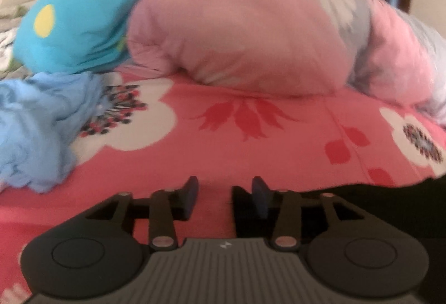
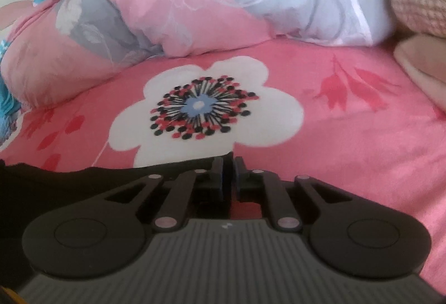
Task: Fold clothes
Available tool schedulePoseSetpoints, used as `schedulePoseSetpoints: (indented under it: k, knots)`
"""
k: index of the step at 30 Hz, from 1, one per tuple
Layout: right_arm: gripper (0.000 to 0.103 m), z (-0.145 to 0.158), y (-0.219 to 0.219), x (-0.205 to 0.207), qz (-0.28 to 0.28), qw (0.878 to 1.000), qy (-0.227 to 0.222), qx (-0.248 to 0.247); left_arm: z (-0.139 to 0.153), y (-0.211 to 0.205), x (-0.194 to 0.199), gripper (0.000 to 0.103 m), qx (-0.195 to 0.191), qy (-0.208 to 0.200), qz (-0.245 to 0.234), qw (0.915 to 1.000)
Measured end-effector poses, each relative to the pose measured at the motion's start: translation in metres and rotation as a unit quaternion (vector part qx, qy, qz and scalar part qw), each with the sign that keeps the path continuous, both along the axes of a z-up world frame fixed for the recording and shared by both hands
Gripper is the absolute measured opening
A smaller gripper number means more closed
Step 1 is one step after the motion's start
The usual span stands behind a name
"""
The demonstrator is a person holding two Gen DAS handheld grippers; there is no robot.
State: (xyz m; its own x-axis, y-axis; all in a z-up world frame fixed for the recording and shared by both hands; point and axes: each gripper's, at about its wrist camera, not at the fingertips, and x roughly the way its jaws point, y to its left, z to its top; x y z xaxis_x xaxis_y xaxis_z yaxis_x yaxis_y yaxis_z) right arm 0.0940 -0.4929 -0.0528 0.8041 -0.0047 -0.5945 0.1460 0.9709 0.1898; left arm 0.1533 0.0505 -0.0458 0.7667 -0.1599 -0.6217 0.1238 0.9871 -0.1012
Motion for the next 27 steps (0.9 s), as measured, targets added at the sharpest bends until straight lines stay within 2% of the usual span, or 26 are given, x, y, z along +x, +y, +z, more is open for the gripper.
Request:
schedulePoseSetpoints:
  k: [3,7,8,12,15,19,25,27]
  knots:
    - [0.03,0.014,-0.01,-0.016,-0.021,1.0,-0.012,0.016,0.019,0.016,-0.018,0.053,-0.01,-0.011,0.018,0.9997]
    - [0.037,0.044,-0.027,-0.058,-0.052,0.996,-0.04,0.052,0.049,0.044,-0.06,0.057,-0.03,-0.018,0.042,0.9985]
    - [0.042,0.051,-0.031,-0.071,-0.057,0.995,-0.049,0.066,0.055,0.051,-0.074,0.06,-0.036,-0.02,0.047,0.998]
    - [0.045,0.067,-0.041,-0.134,-0.07,0.986,-0.071,0.134,0.069,0.075,-0.126,0.063,-0.052,-0.016,0.06,0.9967]
    - [0.046,0.068,-0.041,-0.178,-0.078,0.978,-0.069,0.179,0.068,0.085,-0.16,0.063,-0.068,0.001,0.059,0.9959]
    - [0.048,0.061,-0.031,-0.226,-0.094,0.97,-0.066,0.214,0.06,0.084,-0.19,0.063,-0.089,0.016,0.051,0.9946]
    - [0.049,0.042,-0.017,-0.273,-0.124,0.956,-0.06,0.26,0.046,0.074,-0.222,0.063,-0.109,0.028,0.036,0.993]
    - [0.049,0.037,-0.012,-0.281,-0.125,0.953,-0.057,0.271,0.039,0.066,-0.224,0.063,-0.102,0.031,0.033,0.9938]
